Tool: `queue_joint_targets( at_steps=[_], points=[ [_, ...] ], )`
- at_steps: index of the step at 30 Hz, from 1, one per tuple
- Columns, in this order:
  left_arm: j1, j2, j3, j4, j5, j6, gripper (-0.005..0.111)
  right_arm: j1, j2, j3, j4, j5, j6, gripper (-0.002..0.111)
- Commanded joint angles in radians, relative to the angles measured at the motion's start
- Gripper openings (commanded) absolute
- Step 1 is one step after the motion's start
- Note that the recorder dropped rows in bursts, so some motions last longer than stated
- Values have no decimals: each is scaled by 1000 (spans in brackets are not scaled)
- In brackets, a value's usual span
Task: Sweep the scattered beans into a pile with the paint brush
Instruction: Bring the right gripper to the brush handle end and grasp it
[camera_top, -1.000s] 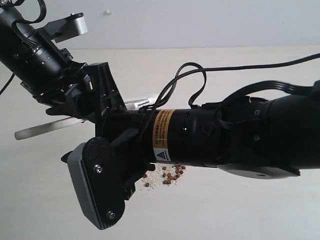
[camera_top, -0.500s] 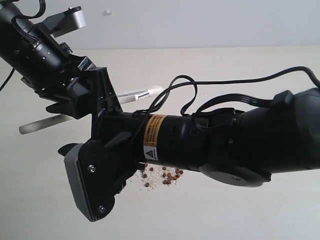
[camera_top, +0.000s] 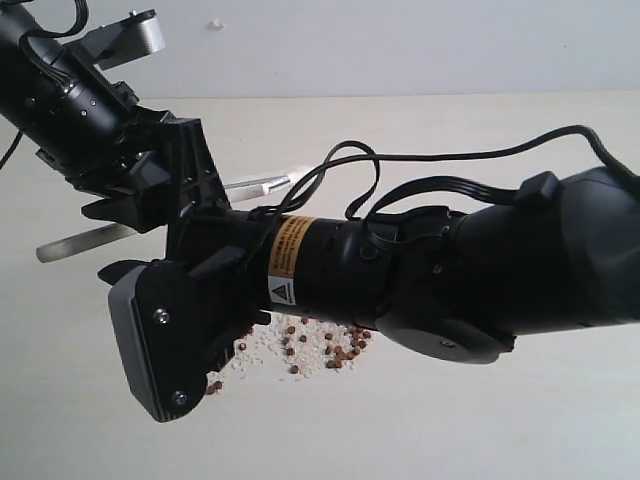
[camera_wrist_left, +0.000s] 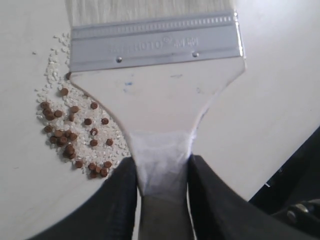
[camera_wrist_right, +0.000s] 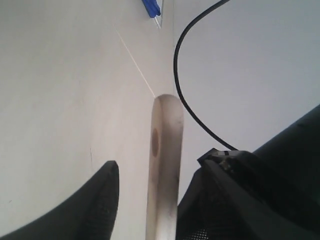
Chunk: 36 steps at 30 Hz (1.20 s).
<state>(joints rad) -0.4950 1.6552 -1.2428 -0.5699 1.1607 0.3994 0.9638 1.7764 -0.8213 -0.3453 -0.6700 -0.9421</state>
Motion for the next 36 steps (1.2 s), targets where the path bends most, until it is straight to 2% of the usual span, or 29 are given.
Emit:
queue_joint_targets(
  at_steps=[1,8,23,28,32,36],
  points=[
    [-15,-5,-2,-44,60,7,0,2,5,-19,70,-3,-26,47],
    [-15,-5,-2,-13,60,-2,0,72,5,-19,314,9,-325,47],
    [-15,-13,46,-11,60,20,0,72,3,-19,263,45,-421,47],
    [-15,-45,56,-81,60,76,0,72,3,-19,269,25,-415,47],
    [-15,-60,64,-85,60,91,0,72,3,-19,269,25,-415,38],
    [-15,-60,64,-73,60,82,0,72,3,-19,269,25,-412,20]
  ],
)
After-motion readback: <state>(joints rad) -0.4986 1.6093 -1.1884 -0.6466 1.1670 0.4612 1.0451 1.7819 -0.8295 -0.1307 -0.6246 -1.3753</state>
